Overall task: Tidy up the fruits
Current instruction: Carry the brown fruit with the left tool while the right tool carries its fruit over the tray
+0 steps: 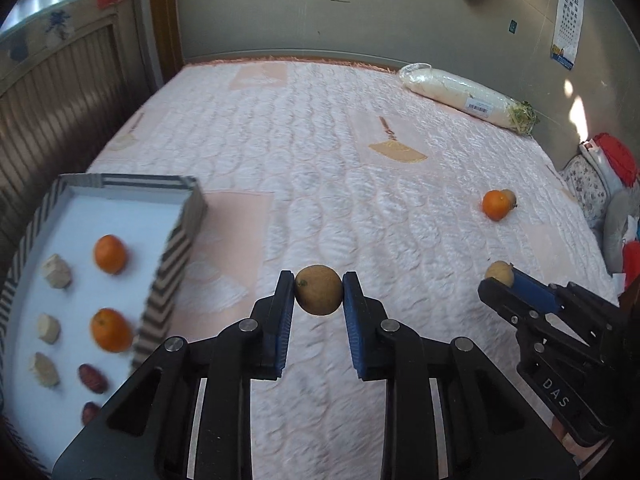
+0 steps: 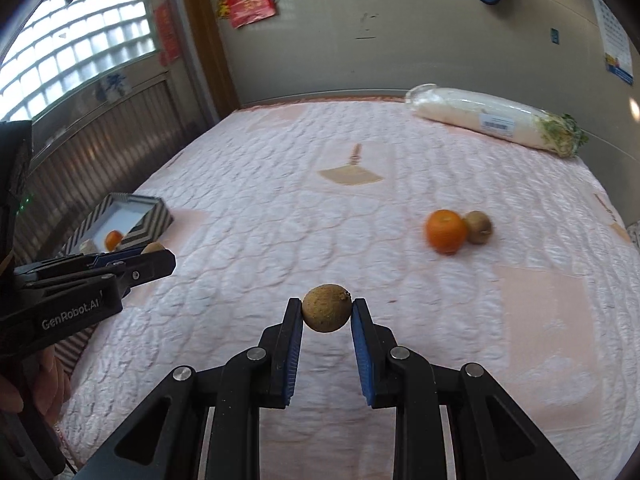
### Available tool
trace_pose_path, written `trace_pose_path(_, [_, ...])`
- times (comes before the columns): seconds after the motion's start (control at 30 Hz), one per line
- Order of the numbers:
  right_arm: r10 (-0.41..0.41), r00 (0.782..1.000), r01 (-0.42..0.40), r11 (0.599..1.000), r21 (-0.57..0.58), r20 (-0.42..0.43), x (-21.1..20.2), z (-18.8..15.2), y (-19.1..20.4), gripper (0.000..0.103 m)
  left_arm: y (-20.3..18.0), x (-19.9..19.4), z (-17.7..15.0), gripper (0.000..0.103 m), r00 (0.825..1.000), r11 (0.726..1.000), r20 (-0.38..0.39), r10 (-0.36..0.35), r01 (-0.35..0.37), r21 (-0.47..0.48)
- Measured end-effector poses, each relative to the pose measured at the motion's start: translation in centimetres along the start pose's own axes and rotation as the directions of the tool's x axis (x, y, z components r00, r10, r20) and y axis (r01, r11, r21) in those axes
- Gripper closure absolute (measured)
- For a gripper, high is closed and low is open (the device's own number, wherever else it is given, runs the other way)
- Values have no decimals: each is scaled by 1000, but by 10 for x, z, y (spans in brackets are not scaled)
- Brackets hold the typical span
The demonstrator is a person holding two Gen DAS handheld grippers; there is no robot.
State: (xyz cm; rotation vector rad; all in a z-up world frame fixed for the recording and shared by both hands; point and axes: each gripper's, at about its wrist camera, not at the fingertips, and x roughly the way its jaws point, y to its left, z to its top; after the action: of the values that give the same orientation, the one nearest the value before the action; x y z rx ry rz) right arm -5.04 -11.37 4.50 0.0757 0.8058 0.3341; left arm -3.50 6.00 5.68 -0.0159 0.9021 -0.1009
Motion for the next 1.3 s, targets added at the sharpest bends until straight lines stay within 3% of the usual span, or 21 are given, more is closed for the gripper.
trace_pose_path(0.47, [108, 994, -109, 983, -146, -13, 6, 3, 97, 79, 79, -42, -32, 79, 984, 986, 79, 158, -154, -59])
trace_pose_path(1.3, [202, 977, -212, 920, -330, -64, 21, 7, 203, 79, 158, -69, -65, 79, 966, 957, 74, 247, -232, -174])
